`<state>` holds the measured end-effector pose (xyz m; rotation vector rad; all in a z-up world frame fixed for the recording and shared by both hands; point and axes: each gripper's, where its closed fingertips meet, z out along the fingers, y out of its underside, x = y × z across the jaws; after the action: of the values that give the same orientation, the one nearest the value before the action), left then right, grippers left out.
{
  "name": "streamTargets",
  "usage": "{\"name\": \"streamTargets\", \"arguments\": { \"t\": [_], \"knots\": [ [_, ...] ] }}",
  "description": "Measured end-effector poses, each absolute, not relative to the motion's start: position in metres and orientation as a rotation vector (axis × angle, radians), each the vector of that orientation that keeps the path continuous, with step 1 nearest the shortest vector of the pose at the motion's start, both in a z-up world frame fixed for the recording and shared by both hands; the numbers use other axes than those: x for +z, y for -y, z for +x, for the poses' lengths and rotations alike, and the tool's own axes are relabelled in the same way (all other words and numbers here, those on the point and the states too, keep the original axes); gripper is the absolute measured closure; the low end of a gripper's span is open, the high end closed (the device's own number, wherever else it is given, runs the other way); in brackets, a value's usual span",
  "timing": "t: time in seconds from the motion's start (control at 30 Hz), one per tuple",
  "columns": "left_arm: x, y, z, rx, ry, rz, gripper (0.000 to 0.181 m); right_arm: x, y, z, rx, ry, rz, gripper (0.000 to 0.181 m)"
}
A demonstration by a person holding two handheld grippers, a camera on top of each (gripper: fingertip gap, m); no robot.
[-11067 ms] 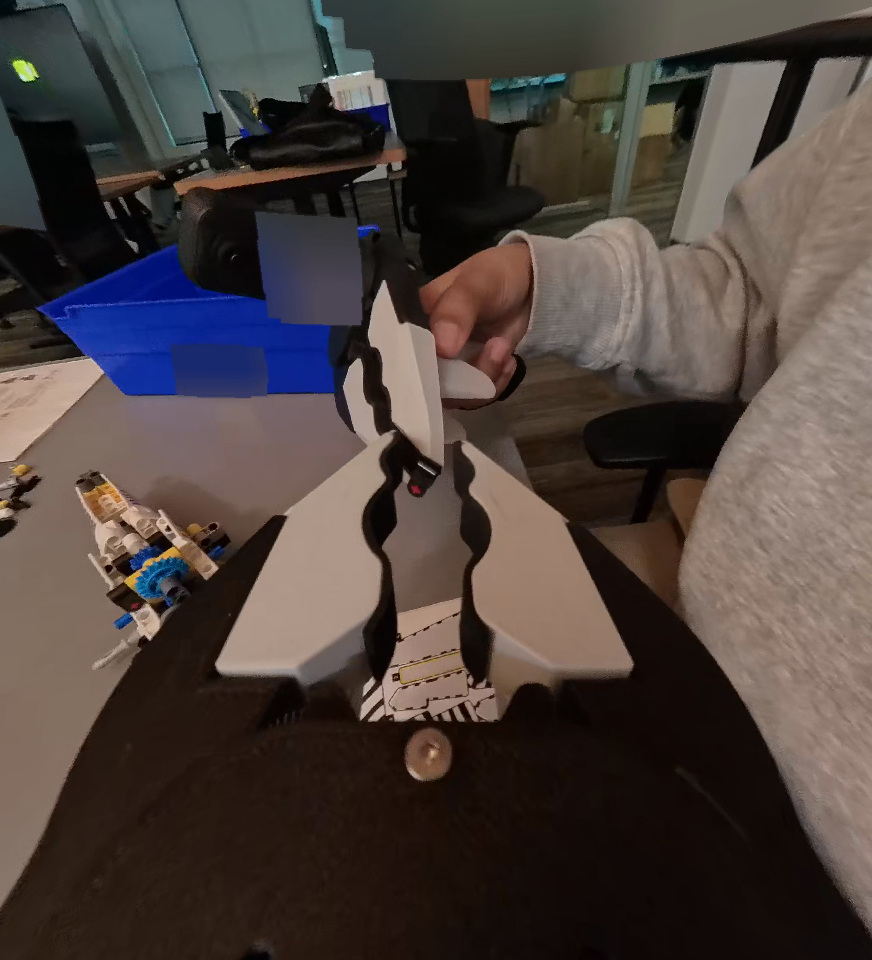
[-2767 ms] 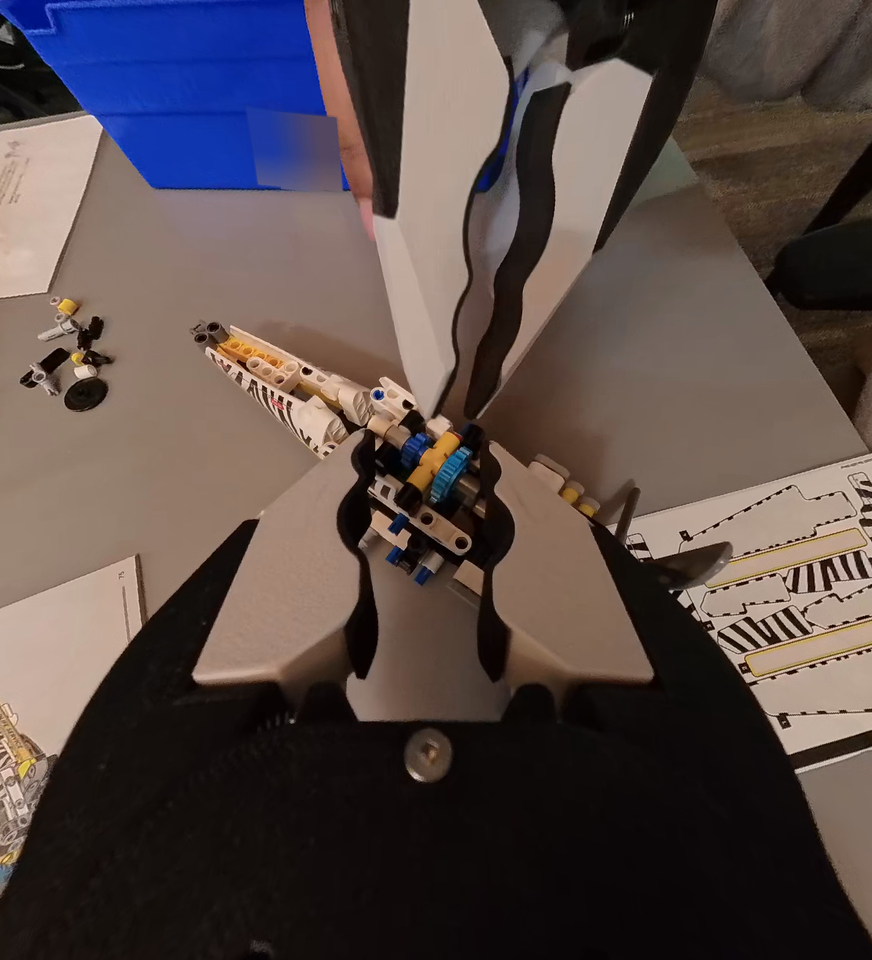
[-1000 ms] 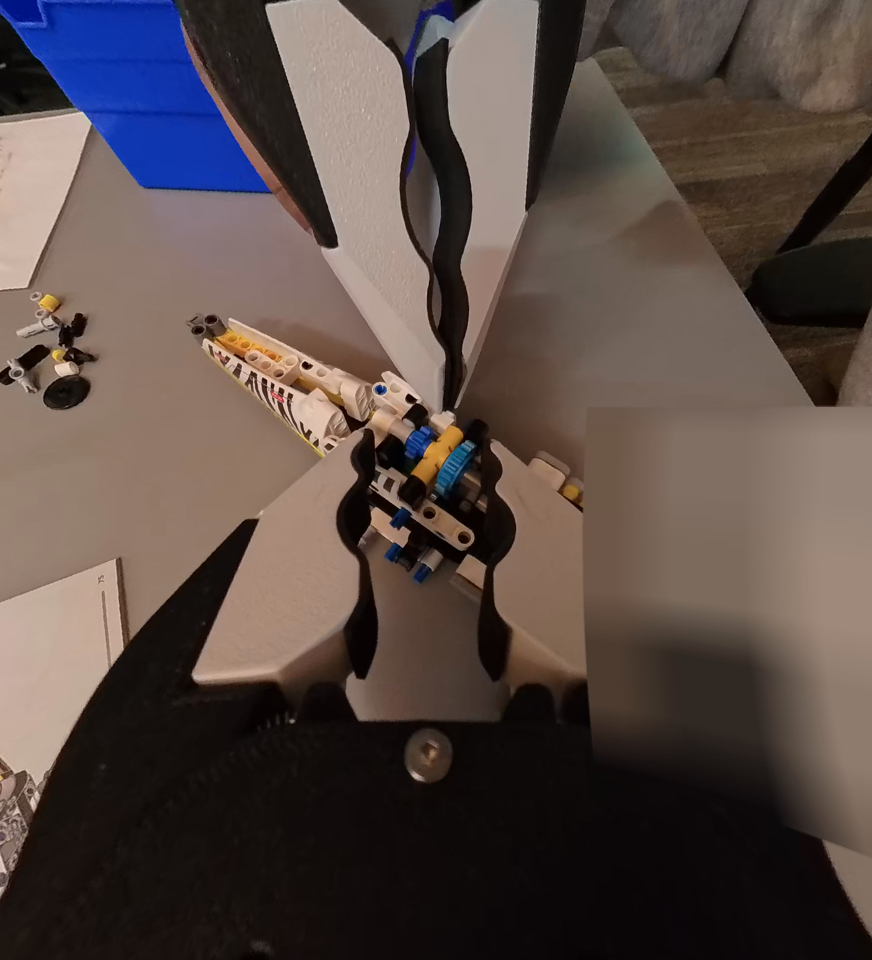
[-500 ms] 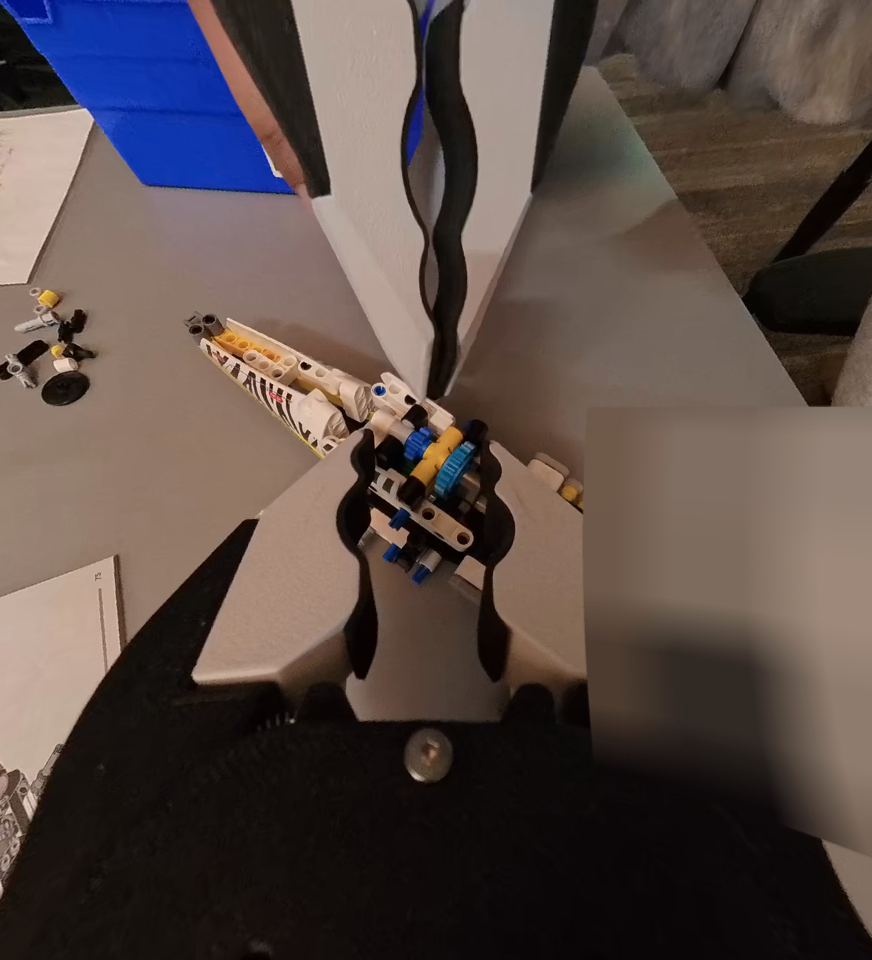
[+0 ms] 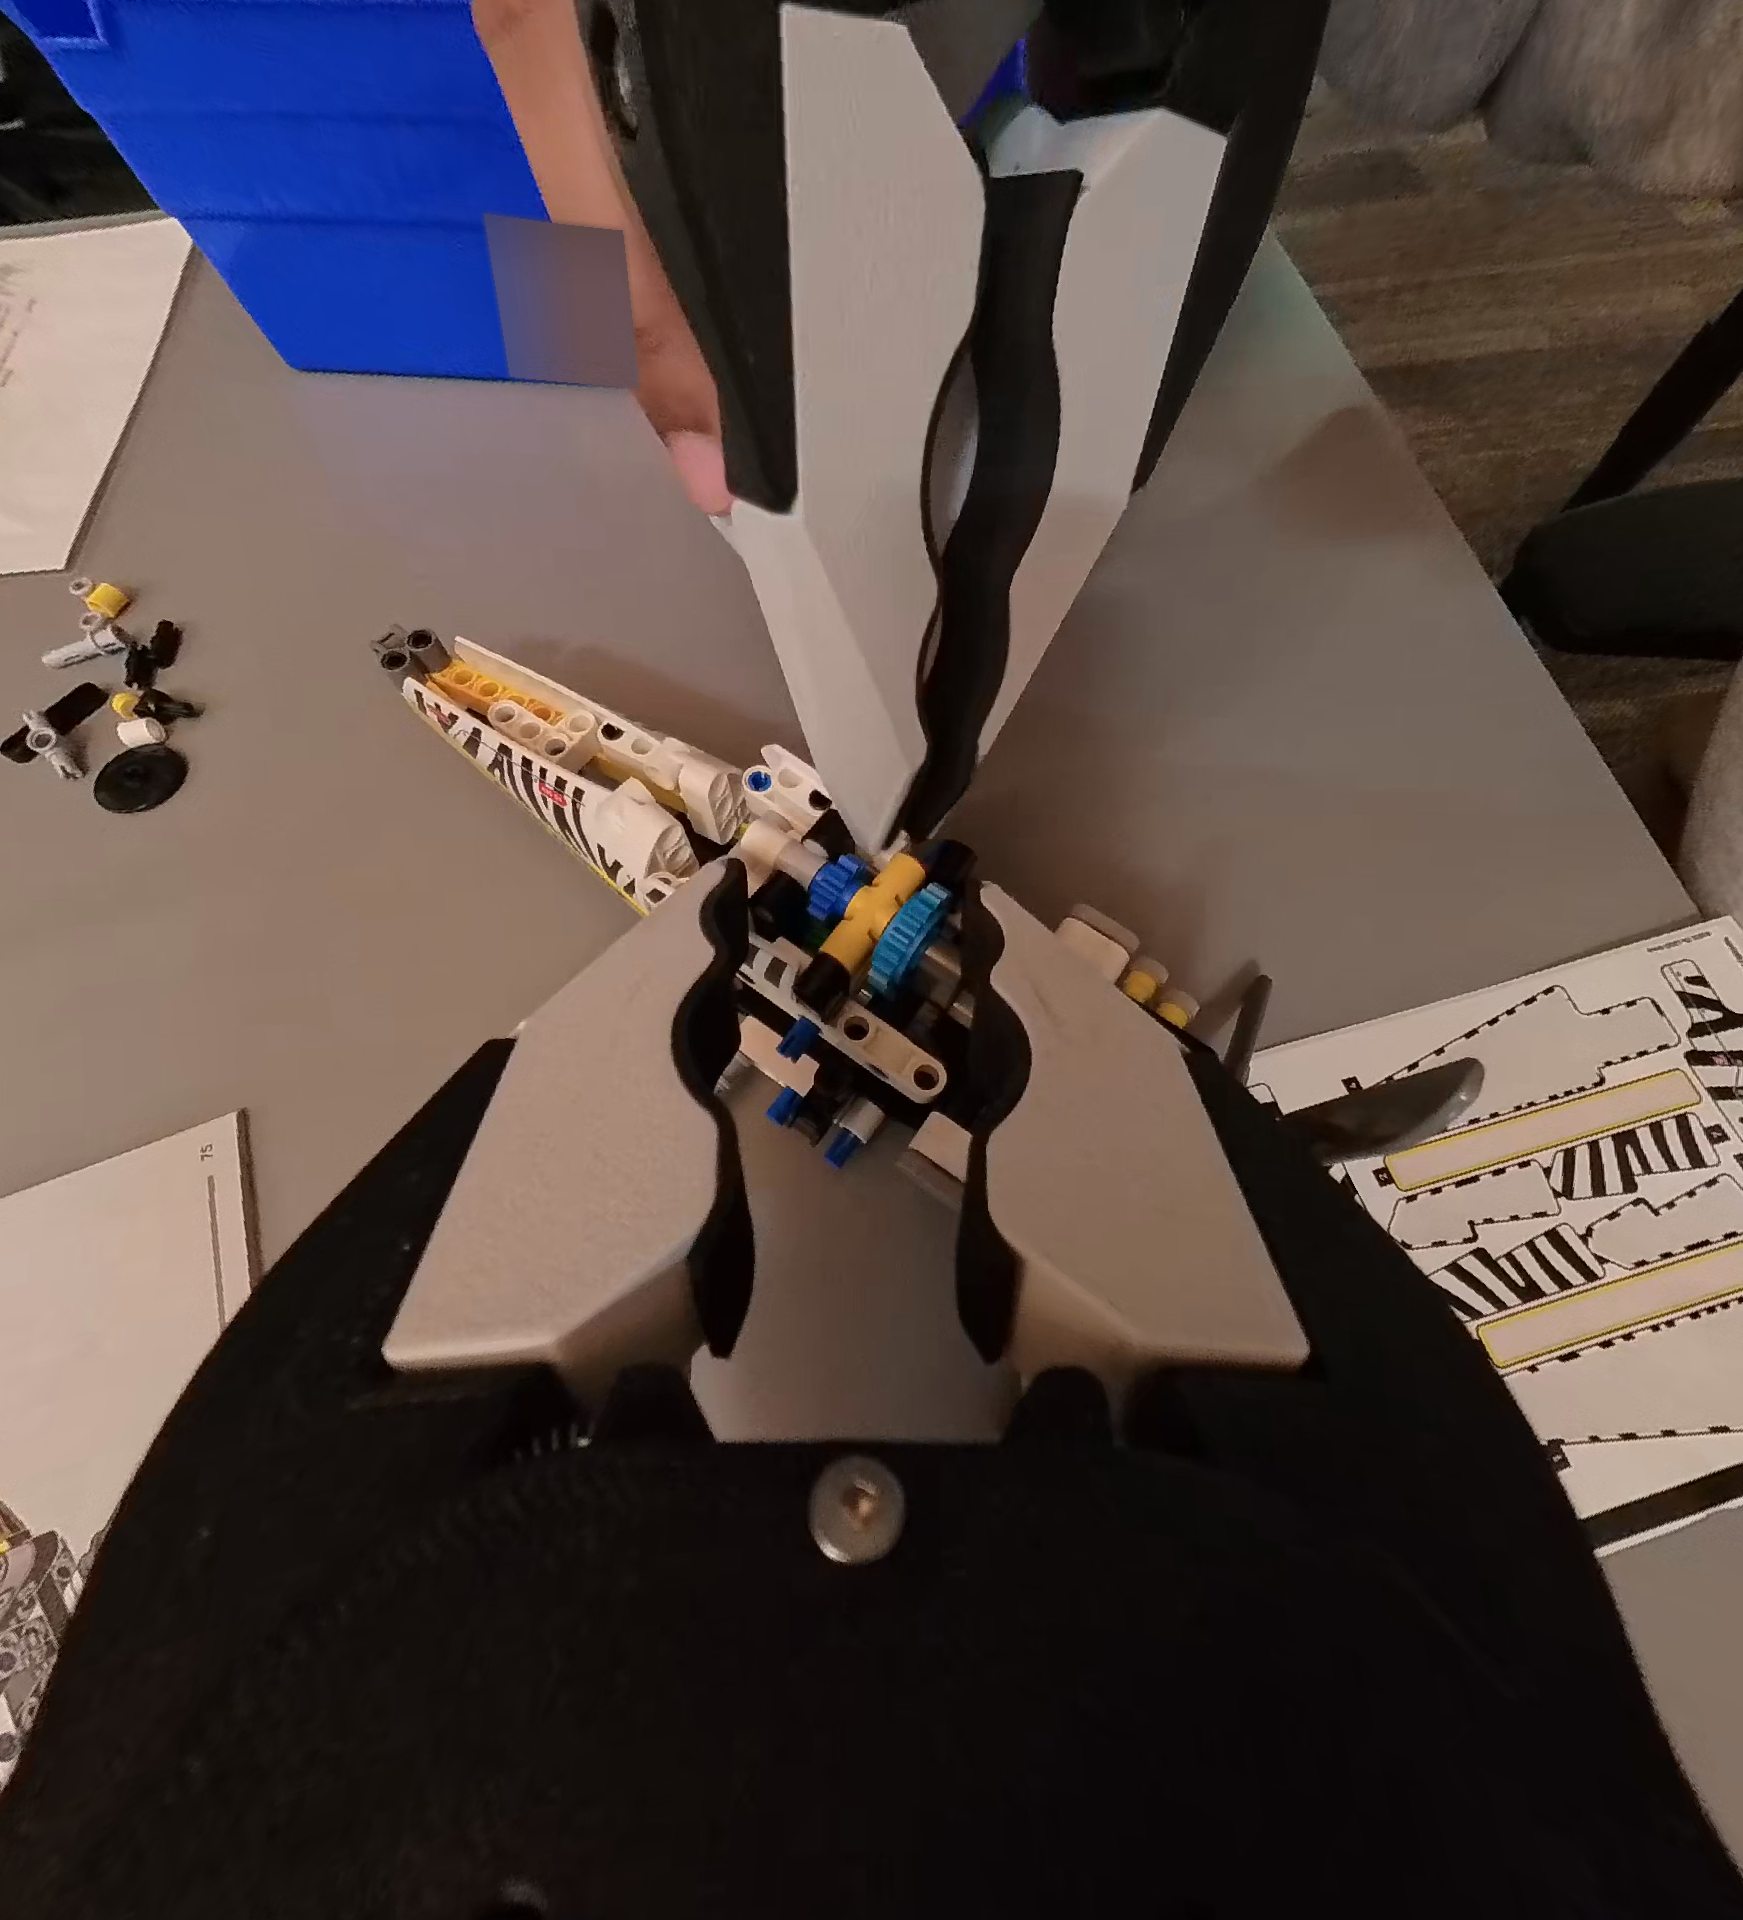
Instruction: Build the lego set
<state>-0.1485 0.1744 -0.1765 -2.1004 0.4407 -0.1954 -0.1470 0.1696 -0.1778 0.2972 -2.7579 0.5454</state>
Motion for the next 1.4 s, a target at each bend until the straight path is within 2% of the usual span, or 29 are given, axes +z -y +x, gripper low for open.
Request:
{"name": "streamTargets", "arguments": {
  "t": [0.03,0.9,1.0,1.1,1.2,1.23,1.37,1.4],
  "knots": [
    [-0.177,-0.174,-0.148,-0.195,-0.441,-2.101,0.142,-0.178,-0.17,-0.147,0.542,2.758,0.301,0.177],
    [-0.176,-0.175,-0.148,-0.216,-0.426,-2.09,0.143,-0.174,-0.171,-0.143,0.729,2.861,0.192,0.177],
    [-0.176,-0.175,-0.148,-0.211,-0.426,-2.088,0.143,-0.166,-0.176,-0.143,0.808,2.805,0.021,0.16],
    [-0.176,-0.175,-0.148,-0.21,-0.426,-2.086,0.143,-0.142,-0.176,-0.146,1.085,2.591,-0.242,0.138],
    [-0.176,-0.175,-0.148,-0.21,-0.424,-2.083,0.143,-0.119,-0.17,-0.149,1.471,2.232,-0.612,0.097],
    [-0.176,-0.176,-0.148,-0.209,-0.424,-2.082,0.143,-0.123,-0.175,-0.153,1.49,2.111,-0.753,0.09],
    [-0.176,-0.176,-0.148,-0.204,-0.424,-2.078,0.143,-0.152,-0.195,-0.154,1.348,1.787,-1.07,0.094],
    [-0.176,-0.176,-0.148,-0.204,-0.422,-2.079,0.143,-0.151,-0.194,-0.151,1.346,1.744,-1.069,0.101]
  ]
}}
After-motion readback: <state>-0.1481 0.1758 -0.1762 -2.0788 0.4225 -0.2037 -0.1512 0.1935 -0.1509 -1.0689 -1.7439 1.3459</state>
